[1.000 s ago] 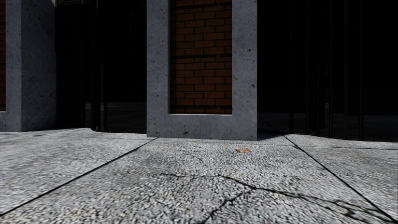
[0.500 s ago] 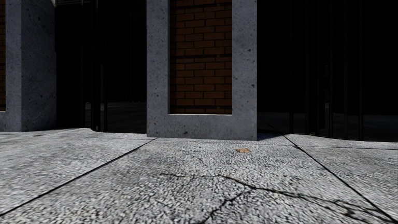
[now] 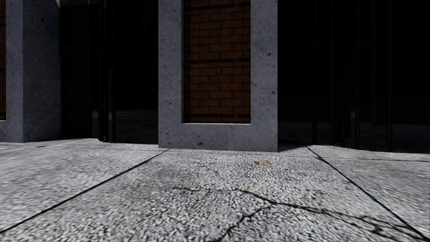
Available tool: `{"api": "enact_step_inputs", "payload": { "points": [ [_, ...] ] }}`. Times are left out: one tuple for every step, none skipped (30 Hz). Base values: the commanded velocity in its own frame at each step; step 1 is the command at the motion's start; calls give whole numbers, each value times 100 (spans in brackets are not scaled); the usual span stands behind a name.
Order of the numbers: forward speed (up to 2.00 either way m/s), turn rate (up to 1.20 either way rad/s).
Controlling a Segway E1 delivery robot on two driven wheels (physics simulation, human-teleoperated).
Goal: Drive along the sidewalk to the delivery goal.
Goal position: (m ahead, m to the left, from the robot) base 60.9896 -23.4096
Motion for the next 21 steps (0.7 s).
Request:
{"api": "enact_step_inputs", "payload": {
  "points": [
    [0, -32],
    [0, -32],
    [0, -120],
    [0, -120],
    [0, -120],
    [0, -120],
    [0, -120],
    [0, -120],
    [0, -120],
    [0, -120],
    [0, -120],
    [0, -120],
    [0, -120],
    [0, -120],
    [0, -120],
    [0, -120],
    [0, -120],
    [0, -120],
    [0, -120],
    [0, -120],
    [0, -120]
  ]
}}
